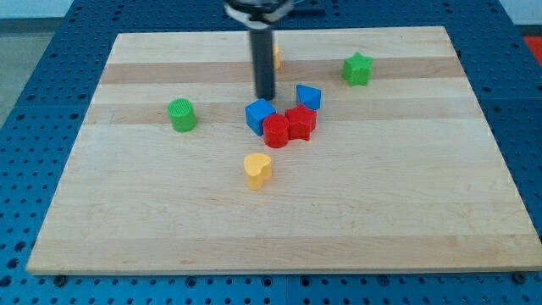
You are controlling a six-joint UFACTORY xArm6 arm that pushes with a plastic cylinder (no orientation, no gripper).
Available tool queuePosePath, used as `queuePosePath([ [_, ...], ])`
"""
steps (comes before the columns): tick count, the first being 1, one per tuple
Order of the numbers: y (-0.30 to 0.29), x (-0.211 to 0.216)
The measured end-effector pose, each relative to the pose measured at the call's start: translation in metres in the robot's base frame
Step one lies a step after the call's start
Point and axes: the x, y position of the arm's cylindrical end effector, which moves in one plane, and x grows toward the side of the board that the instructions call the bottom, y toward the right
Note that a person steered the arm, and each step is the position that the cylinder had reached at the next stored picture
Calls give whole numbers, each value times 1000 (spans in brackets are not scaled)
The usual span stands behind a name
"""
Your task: Move your arm closer to the yellow heart
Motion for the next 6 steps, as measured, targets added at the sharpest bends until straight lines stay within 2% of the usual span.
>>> queuePosePath([
  [3, 69, 2],
  [6, 57, -1],
])
